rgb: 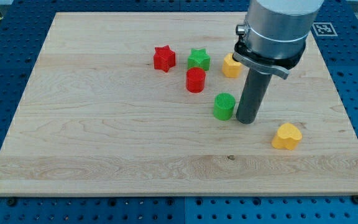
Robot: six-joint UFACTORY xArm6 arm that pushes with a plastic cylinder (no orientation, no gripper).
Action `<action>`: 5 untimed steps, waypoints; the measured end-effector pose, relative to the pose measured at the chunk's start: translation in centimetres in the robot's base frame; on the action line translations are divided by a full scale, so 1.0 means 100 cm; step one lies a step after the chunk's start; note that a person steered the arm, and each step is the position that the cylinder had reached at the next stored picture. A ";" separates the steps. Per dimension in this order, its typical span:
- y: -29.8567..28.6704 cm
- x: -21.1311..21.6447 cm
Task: Move the yellow heart horizontally left side of the green circle
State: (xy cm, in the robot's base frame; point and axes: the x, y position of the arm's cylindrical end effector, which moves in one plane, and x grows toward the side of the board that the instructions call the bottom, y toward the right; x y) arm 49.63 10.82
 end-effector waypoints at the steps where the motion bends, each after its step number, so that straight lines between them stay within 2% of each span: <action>1: -0.013 -0.006; 3: -0.046 -0.014; 5: -0.038 0.011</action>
State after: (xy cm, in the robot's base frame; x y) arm 50.68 7.04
